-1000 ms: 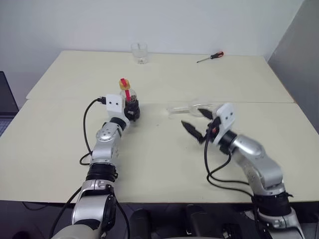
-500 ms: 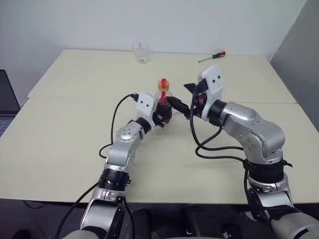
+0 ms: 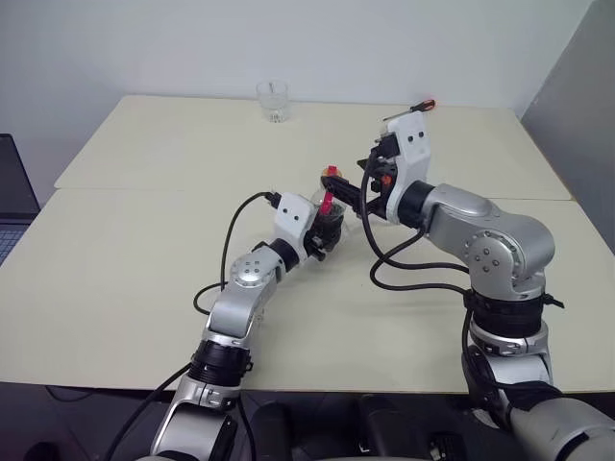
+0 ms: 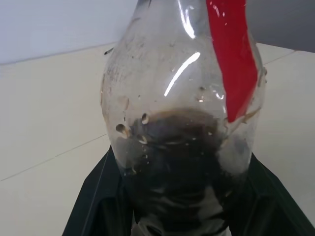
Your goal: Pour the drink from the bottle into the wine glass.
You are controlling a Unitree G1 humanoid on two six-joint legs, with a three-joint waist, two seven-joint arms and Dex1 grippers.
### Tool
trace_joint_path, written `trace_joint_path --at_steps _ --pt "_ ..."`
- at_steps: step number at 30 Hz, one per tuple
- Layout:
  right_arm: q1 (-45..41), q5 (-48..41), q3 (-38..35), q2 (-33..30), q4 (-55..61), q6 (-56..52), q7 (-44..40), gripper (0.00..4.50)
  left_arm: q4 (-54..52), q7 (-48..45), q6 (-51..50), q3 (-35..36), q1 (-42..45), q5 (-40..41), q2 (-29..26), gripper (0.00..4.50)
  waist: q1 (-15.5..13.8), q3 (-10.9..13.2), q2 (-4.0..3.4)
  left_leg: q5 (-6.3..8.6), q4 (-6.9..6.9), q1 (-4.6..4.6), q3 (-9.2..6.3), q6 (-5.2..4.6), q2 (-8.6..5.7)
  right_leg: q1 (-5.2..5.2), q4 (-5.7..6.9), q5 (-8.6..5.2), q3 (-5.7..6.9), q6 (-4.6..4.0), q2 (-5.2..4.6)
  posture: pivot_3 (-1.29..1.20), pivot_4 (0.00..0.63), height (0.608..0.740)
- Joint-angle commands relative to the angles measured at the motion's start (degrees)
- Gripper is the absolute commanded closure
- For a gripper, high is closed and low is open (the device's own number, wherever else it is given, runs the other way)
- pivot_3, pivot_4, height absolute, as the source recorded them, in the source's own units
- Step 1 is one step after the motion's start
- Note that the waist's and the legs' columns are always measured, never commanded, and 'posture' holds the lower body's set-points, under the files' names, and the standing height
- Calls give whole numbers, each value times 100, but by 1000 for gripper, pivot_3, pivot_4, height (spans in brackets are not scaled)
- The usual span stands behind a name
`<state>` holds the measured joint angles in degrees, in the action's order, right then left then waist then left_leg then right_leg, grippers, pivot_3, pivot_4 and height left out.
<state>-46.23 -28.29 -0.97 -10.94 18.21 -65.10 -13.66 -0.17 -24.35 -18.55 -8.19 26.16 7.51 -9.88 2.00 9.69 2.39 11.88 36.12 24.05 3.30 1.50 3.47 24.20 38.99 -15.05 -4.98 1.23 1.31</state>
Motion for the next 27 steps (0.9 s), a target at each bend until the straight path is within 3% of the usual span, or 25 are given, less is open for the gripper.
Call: trace_joint_path --at_steps 1,4,10,18,21,27 --pt "-180 -68 -27 60 87 18 -3 0 -368 26 94 -42 20 -40 39 2598 2 0 0 0 0 0 0 0 0 0 0 0 0 0 0 0 150 740" --pt "-177 -45 -16 100 62 29 11 606 -419 25 113 -48 5 -55 17 2599 2 0 0 0 0 0 -1 0 0 0 0 0 0 0 0 0 150 740" --pt "-178 -3 35 132 -15 80 -2 2709 -451 26 125 -16 1 -87 8 2599 7 0 0 0 0 0 0 0 0 1 0 0 2 0 1 0 150 740" --pt "-192 8 102 144 -52 111 -22 2715 -424 42 168 -1 50 -120 25 2667 5 0 0 0 -1 1 -1 0 0 1 -1 0 3 0 1 0 150 740" --pt "-207 16 95 136 -72 134 -24 3262 -435 50 178 -6 49 -124 41 2669 6 0 0 0 -1 1 -1 0 0 1 -1 0 3 1 1 0 150 740" --pt "-261 69 345 -343 -424 510 -685 3277 -467 14 160 -13 42 -100 23 2980 7 0 0 0 -1 1 0 0 0 1 -2 -1 4 1 1 0 150 740"
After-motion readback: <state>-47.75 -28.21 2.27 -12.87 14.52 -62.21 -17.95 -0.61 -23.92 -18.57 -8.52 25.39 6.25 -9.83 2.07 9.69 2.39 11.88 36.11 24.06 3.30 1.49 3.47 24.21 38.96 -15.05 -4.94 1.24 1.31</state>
